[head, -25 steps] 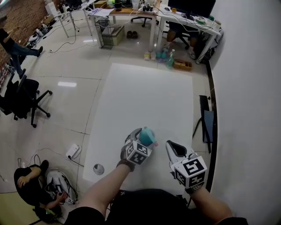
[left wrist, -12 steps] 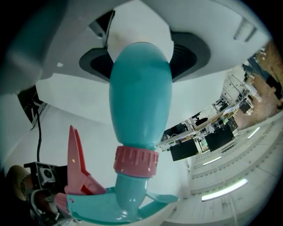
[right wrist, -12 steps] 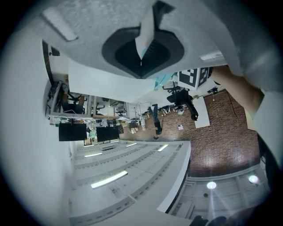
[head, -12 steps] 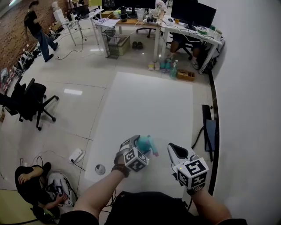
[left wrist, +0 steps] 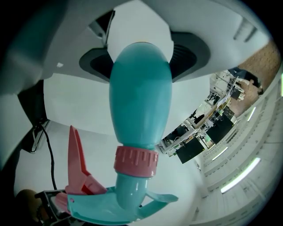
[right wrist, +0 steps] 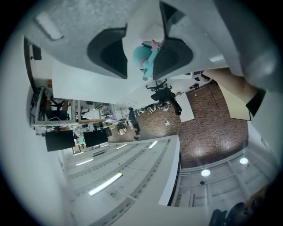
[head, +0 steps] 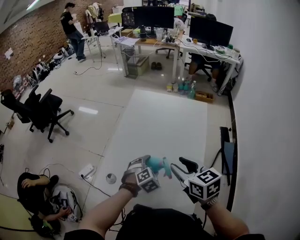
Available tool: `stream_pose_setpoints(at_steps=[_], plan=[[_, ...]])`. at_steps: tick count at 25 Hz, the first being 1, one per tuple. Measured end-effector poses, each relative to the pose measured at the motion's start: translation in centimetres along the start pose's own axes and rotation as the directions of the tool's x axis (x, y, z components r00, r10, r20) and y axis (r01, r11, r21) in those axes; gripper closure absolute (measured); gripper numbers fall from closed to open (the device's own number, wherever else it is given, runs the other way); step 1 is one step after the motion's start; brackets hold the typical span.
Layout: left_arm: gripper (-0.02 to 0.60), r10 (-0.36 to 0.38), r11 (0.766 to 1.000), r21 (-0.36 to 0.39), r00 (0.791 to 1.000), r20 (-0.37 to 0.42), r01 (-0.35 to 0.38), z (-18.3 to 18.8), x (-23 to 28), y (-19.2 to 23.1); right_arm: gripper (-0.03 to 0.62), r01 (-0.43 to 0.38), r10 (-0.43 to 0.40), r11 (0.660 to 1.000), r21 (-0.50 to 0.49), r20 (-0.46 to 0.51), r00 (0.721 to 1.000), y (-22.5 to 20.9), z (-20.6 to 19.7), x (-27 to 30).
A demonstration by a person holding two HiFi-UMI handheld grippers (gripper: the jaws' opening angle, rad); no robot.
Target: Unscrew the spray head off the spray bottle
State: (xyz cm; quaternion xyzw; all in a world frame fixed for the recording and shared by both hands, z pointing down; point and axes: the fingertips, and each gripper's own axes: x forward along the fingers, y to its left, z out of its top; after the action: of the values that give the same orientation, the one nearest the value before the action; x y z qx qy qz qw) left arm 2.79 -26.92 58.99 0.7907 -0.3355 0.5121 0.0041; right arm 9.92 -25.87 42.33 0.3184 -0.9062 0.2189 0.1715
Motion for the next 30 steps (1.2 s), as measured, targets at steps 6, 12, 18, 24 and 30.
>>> stream_pose_setpoints(at_steps=[6,12,18,24,30], plan=[[0.167,0.05,0.998,0.036,0.998,-0.029,-0.049,-1.0,-1.6,-2.0,0.355,-0.119,0.123,0.991,0.056,-0.072,0.99,3.4,-1.7,0.8],[0.167,0.069,0.994,0.09,0.996,-0.055,-0.064,-1.1,-2.9,-3.9,0.345,-0.115,0.126,0.991,0.063,-0.195,0.973,4.1,-4.7,1.3],[0.167,0.123,0.98,0.169,0.99,-0.072,-0.109,-2.2,-4.8,-2.6,0.345,-0.117,0.143,0.985,0.129,-0.216,0.966,5.6,-5.7,2.5],[0.167,0.131,0.967,0.23,0.986,-0.102,-0.105,-3.6,-5.6,-2.1,0.345,-0.108,0.156,0.972,0.208,-0.235,0.959,6.8,-6.2,3.3],[0.167,0.173,0.941,0.313,0.978,-0.116,-0.129,-4.5,-6.2,-1.2,0.38,-0.073,0.136,0.964,0.254,-0.24,0.961,7.5,-7.2,4.1]])
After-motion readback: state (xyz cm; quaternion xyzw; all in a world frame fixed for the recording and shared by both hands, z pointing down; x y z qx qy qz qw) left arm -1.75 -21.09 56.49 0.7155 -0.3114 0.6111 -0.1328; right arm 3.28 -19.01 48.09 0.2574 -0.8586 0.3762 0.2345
